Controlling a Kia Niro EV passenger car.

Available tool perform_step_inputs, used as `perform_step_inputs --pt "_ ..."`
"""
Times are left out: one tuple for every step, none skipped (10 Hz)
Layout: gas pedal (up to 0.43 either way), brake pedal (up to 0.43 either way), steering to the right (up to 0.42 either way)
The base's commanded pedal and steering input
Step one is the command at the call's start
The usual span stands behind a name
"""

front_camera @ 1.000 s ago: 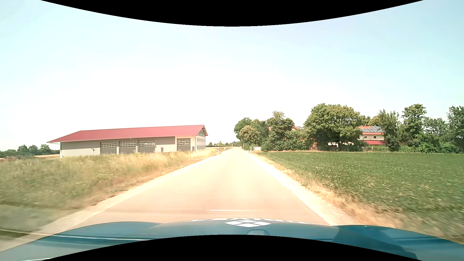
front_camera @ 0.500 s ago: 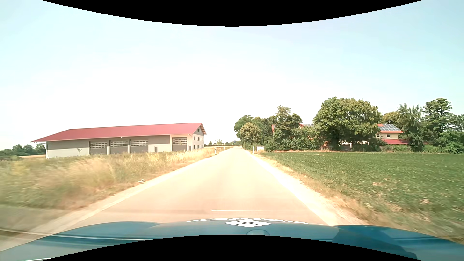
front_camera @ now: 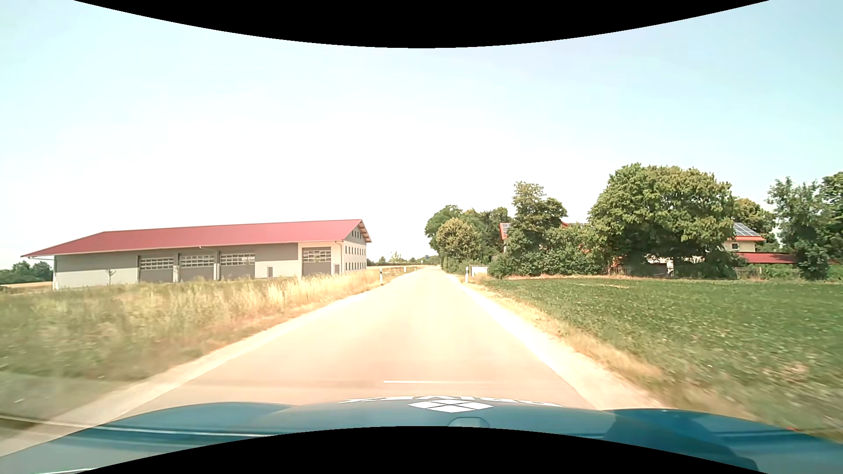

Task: Follow the waypoints while adhering to traffic rules and regulations

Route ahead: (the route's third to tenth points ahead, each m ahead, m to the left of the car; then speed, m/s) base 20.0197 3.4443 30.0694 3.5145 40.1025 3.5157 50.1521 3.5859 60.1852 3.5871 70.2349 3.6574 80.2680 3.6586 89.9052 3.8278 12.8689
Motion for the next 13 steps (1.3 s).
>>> perform_step_inputs --pt "0.197 0.0 -0.003" --pt "0.197 0.0 -0.003" --pt "0.197 0.0 -0.002" --pt "0.197 0.0 -0.002" --pt "0.197 0.0 -0.003" --pt "0.197 0.0 -0.004" --pt "0.197 0.0 -0.004" --pt "0.189 0.0 -0.003" --pt "0.177 0.0 -0.003" --pt "0.177 0.0 -0.003" --pt "0.177 0.0 -0.003" --pt "0.177 0.0 -0.003" --pt "0.177 0.0 -0.003"
